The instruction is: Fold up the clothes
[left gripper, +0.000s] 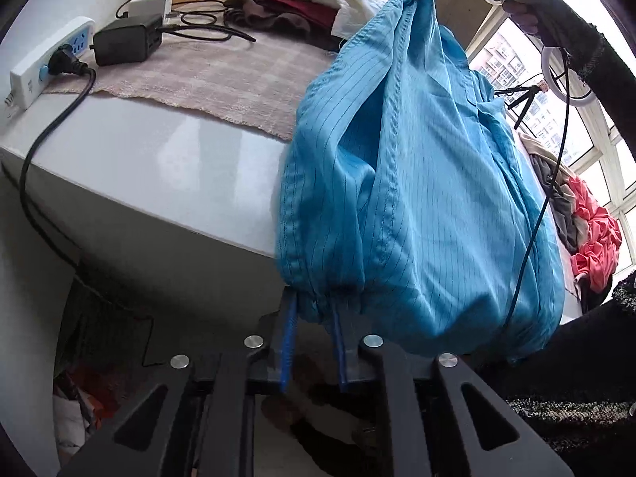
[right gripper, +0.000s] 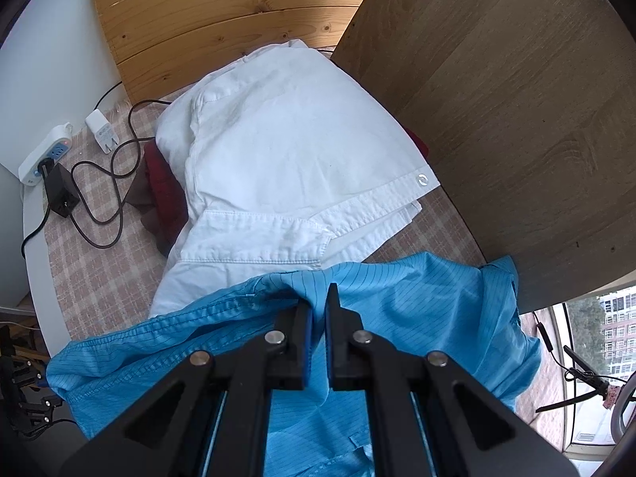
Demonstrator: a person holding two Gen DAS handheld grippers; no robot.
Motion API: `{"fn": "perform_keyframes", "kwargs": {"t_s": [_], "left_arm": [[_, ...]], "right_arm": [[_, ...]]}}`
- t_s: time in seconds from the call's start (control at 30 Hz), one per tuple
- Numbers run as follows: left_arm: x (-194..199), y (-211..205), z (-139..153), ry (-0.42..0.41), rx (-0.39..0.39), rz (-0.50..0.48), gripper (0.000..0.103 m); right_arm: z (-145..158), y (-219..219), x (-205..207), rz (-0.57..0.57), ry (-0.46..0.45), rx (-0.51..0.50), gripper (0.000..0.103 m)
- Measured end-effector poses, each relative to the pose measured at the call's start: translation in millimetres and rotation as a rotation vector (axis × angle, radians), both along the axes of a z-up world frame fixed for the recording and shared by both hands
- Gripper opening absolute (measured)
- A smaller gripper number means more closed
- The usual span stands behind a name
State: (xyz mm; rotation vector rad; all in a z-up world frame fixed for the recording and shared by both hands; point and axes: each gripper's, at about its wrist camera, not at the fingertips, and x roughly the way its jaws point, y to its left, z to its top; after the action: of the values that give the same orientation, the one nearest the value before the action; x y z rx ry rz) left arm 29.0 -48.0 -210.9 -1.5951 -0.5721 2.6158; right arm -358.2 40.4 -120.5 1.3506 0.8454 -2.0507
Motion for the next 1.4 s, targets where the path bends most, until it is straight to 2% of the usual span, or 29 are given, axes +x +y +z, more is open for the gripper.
{"fn": "perform_keyframes", "kwargs": {"t_s": [0.1, 0.17, 0.2, 0.33, 0.4, 0.43, 0.47, 0.5, 0.53, 0.57, 0.67, 0.77, 0.87, 0.9, 0.93, 0.97, 1.1, 1.23, 1.3, 1.4], "left_arm": [[19, -14, 23, 0.019, -0.003, 0.049, 0.008], [27, -28, 32, 0.031, -0.038, 0.099, 0.008], [26, -37, 27, 0.010, -0.055, 0.124, 0.000], [22, -72, 7, -0.074, -0.123, 0.223, 0.000], [30, -70, 11, -0.046, -0.089, 0.216, 0.000], [36, -66, 15, -0.020, -0.060, 0.204, 0.004], [40, -59, 19, 0.005, -0.031, 0.185, 0.015], [43, -47, 21, 0.029, -0.002, 0.159, 0.031], [45, -36, 21, 0.049, 0.024, 0.134, 0.040], [45, -26, 19, 0.058, 0.042, 0.112, 0.053], [34, -5, -1, 0.026, 0.056, 0.055, 0.054], [20, 0, -24, 0.011, 0.107, 0.044, 0.054], [16, -1, -39, 0.025, 0.195, 0.075, 0.048], [16, 0, -40, 0.043, 0.233, 0.085, 0.028], [17, 2, -38, 0.059, 0.246, 0.087, 0.014], [20, 8, -30, 0.077, 0.220, 0.081, 0.003], [41, 26, 21, 0.105, 0.069, 0.059, 0.002], [60, 12, 71, 0.149, -0.067, 0.103, 0.002], [62, -3, 75, 0.150, -0.104, 0.132, 0.002], [50, -21, 38, 0.053, -0.063, 0.161, 0.002]], "right_arm": [[10, 0, 2, -0.001, 0.003, -0.035, 0.005], [19, -2, 2, -0.001, 0.001, -0.069, 0.005], [22, -4, 1, -0.002, 0.005, -0.086, 0.005], [8, -26, -5, 0.002, 0.043, -0.048, 0.005], [-6, -34, -7, 0.009, 0.041, -0.015, 0.005], [-9, -35, -8, 0.010, 0.045, -0.008, 0.005], [-13, -36, -8, 0.011, 0.049, -0.001, 0.005], [-16, -36, -9, 0.011, 0.051, 0.005, 0.005], [-16, -35, -11, 0.004, 0.044, -0.001, 0.005], [-16, -34, -13, 0.001, 0.038, -0.006, 0.005], [-14, -32, -16, -0.006, 0.027, -0.009, 0.005], [-13, -33, -17, -0.005, 0.022, 0.001, 0.005], [-12, -34, -15, 0.000, 0.024, 0.012, 0.005], [-12, -33, -15, 0.001, 0.023, 0.014, 0.005], [-11, -33, -15, 0.001, 0.023, 0.017, 0.005], [-11, -33, -15, 0.002, 0.020, 0.018, 0.005], [-6, -30, -15, 0.001, 0.014, 0.017, 0.005], [-4, -33, -17, 0.009, 0.014, 0.013, 0.005], [-8, -39, -20, 0.013, 0.011, 0.012, 0.005], [-22, -51, -28, 0.010, -0.007, 0.010, 0.005]]}}
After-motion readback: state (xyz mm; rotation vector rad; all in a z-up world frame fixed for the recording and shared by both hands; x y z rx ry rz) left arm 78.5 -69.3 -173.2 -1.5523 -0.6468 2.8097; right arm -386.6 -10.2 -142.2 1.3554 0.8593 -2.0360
